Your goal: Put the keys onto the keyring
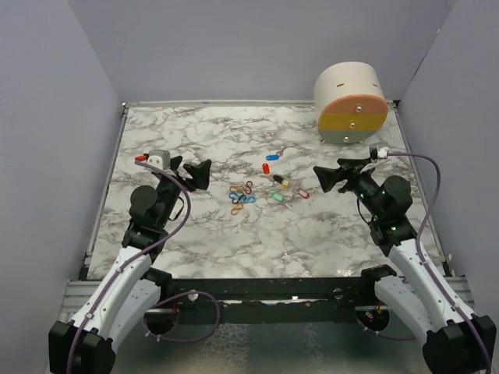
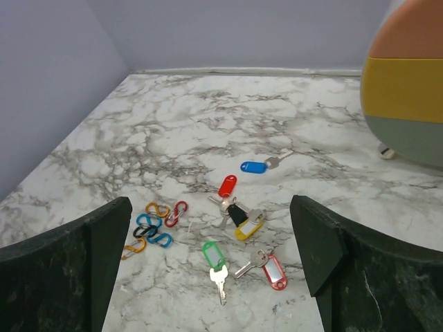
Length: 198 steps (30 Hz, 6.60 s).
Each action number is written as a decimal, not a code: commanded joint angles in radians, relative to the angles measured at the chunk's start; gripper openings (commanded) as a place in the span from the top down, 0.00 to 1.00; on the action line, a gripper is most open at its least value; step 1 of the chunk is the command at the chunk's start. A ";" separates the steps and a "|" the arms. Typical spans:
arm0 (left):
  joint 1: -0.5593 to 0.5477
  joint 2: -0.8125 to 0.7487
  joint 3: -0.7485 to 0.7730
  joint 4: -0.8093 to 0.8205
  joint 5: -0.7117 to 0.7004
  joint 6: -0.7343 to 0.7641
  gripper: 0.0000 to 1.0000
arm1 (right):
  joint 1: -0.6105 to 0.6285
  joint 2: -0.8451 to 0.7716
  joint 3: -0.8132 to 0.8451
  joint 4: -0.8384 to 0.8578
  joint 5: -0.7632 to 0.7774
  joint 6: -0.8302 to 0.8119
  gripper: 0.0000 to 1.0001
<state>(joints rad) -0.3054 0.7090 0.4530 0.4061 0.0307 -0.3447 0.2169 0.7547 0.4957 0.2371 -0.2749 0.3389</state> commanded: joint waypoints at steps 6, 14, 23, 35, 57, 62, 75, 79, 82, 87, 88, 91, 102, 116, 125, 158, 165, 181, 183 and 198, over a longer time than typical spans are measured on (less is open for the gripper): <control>-0.002 -0.091 -0.054 0.039 0.037 -0.069 0.01 | 0.006 0.006 0.012 -0.019 -0.131 0.051 0.00; -0.003 -0.111 -0.083 0.024 -0.046 -0.123 0.16 | 0.006 0.026 0.021 -0.060 -0.087 0.064 0.00; -0.042 0.164 0.002 -0.070 -0.054 -0.091 0.12 | 0.009 0.193 0.068 -0.103 -0.103 0.054 0.02; -0.353 0.408 0.093 -0.152 -0.299 -0.037 0.12 | 0.189 0.338 0.139 -0.151 0.133 0.009 0.03; -0.460 0.838 0.226 -0.115 -0.465 -0.005 0.10 | 0.223 0.360 0.137 -0.130 0.145 0.012 0.03; -0.466 0.858 0.237 -0.135 -0.476 -0.006 0.10 | 0.223 0.357 0.135 -0.132 0.146 0.011 0.03; -0.504 0.915 0.259 -0.201 -0.530 -0.005 0.09 | 0.223 0.357 0.134 -0.134 0.143 0.014 0.02; -0.505 0.921 0.263 -0.211 -0.544 -0.005 0.09 | 0.223 0.354 0.133 -0.135 0.143 0.014 0.02; -0.504 0.938 0.271 -0.222 -0.558 -0.004 0.08 | 0.223 0.354 0.134 -0.136 0.144 0.013 0.02; -0.505 0.983 0.307 -0.250 -0.591 0.002 0.06 | 0.223 0.352 0.135 -0.136 0.140 0.014 0.02; -0.502 0.986 0.317 -0.256 -0.610 0.006 0.06 | 0.223 0.350 0.135 -0.137 0.140 0.015 0.02; -0.479 1.033 0.351 -0.274 -0.619 0.016 0.05 | 0.223 0.347 0.135 -0.137 0.142 0.015 0.02; -0.335 1.057 0.333 -0.290 -0.527 0.005 0.05 | 0.223 0.352 0.138 -0.138 0.146 0.015 0.02; -0.225 1.032 0.303 -0.316 -0.452 -0.058 0.05 | 0.223 0.353 0.141 -0.136 0.143 0.018 0.02; -0.295 1.047 0.319 -0.275 -0.348 -0.070 0.05 | 0.223 0.357 0.141 -0.133 0.137 0.018 0.02; -0.529 1.105 0.280 -0.210 -0.247 -0.181 0.05 | 0.223 0.338 0.139 -0.158 0.149 0.016 0.02; -0.543 1.043 0.193 -0.229 -0.315 -0.213 0.05 | 0.223 0.335 0.138 -0.158 0.145 0.020 0.02; -0.510 0.948 0.165 -0.342 -0.473 -0.206 0.05 | 0.223 0.301 0.138 -0.179 0.147 0.018 0.02; -0.500 0.938 0.155 -0.352 -0.479 -0.199 0.05 | 0.223 0.294 0.136 -0.184 0.149 0.017 0.02; -0.468 0.929 0.145 -0.475 -0.524 -0.347 0.05 | 0.223 0.287 0.139 -0.183 0.128 0.024 0.02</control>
<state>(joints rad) -0.8021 1.5894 0.6380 0.1753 -0.4919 -0.5735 0.4332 1.0580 0.6170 0.0593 -0.1471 0.3618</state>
